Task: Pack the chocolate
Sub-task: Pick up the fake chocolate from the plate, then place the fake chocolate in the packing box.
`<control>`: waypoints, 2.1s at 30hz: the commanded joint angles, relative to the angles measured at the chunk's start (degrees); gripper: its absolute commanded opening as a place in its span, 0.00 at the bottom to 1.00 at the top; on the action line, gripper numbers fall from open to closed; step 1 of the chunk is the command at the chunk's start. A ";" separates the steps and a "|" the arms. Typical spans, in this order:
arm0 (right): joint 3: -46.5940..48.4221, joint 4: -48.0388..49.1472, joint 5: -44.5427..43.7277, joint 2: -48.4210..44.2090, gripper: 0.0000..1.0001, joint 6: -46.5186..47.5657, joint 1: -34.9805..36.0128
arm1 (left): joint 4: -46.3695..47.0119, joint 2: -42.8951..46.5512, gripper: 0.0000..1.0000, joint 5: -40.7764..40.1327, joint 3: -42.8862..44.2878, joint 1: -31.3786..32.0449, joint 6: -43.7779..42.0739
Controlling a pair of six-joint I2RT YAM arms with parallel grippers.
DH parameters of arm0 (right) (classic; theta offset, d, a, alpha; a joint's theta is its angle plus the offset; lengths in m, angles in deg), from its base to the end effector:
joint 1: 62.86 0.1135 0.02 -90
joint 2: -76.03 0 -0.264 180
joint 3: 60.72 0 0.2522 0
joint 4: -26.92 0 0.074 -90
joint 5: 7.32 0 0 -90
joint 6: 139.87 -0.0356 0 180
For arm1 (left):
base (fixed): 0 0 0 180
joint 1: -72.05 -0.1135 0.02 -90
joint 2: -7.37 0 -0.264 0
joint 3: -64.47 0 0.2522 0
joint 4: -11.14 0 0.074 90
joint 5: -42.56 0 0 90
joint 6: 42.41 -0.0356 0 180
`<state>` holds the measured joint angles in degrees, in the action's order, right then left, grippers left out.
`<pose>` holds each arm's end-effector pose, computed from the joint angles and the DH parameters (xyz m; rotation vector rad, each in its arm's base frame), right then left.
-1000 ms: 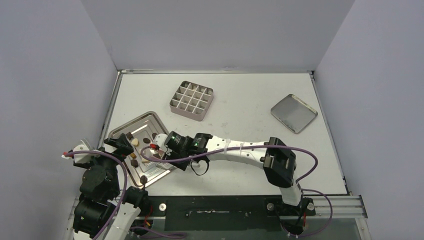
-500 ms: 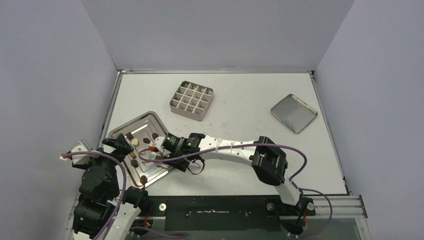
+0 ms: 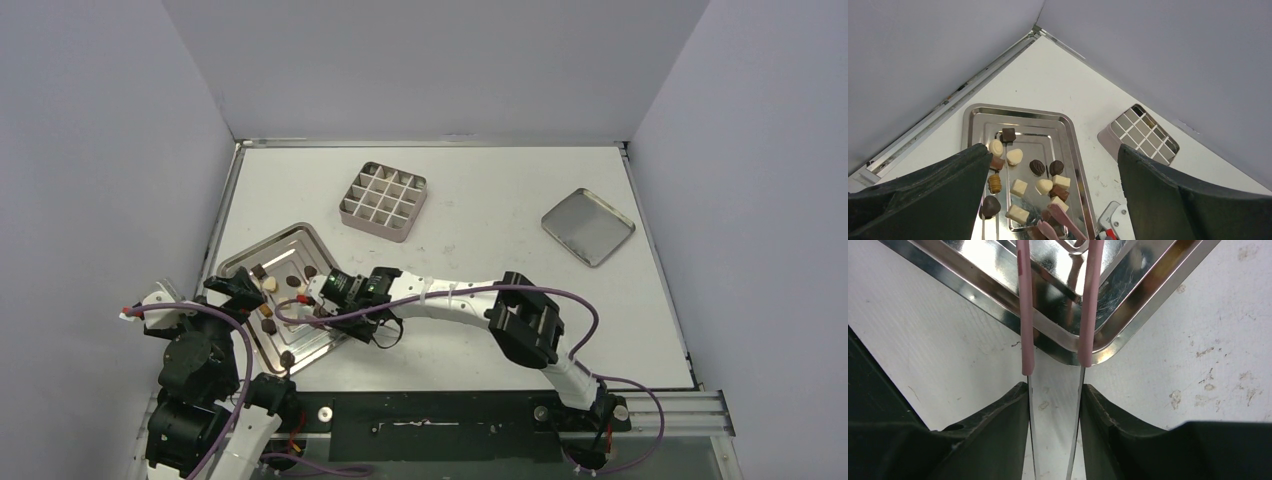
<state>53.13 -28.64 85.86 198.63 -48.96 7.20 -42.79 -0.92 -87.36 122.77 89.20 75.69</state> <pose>0.1547 0.4321 0.1988 -1.6238 2.2476 0.4222 0.0277 0.0154 0.3379 -0.6657 1.4806 -0.0369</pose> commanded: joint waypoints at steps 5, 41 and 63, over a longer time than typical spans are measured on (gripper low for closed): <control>0.55 0.44 -0.98 -3.32 0.29 0.67 -0.25 | 0.68 -0.15 0.97 -0.18 1.79 -0.97 0.09; -3.04 11.98 4.73 -13.70 0.22 -3.46 -26.09 | 2.54 -0.24 0.97 3.09 0.52 -0.89 -1.27; 9.67 12.77 0.93 1.06 0.26 -5.70 -35.81 | 3.00 -0.27 0.97 3.49 0.37 -0.54 -1.66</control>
<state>59.65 -18.61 87.98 199.33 -53.70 -27.71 -42.33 -0.94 -84.45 122.75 88.74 75.12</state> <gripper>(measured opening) 0.314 0.974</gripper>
